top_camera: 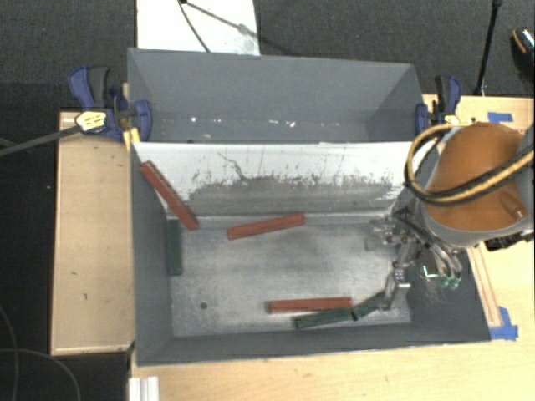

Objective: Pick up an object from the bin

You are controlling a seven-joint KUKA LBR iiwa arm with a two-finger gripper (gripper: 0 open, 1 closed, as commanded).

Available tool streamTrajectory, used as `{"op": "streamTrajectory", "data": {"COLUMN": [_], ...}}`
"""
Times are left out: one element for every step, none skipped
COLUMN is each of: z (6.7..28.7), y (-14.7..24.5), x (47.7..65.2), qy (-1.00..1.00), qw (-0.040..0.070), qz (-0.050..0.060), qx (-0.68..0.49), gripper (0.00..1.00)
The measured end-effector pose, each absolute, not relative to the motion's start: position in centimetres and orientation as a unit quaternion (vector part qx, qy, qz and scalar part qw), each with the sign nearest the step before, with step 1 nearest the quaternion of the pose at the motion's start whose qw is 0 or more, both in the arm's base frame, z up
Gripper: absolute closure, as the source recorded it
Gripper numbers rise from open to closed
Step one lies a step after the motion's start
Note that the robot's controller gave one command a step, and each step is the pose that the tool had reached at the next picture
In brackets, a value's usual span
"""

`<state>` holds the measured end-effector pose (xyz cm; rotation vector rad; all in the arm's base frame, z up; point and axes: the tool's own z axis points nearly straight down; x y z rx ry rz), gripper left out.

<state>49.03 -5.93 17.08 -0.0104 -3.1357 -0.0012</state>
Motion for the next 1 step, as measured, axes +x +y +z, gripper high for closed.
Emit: {"op": "streamTrajectory", "data": {"z": [6.85], "y": [0.4], "x": [47.83], "qy": [-0.998], "qw": [-0.003], "qz": [0.0], "qx": [0.064], "gripper": [0.0]}}
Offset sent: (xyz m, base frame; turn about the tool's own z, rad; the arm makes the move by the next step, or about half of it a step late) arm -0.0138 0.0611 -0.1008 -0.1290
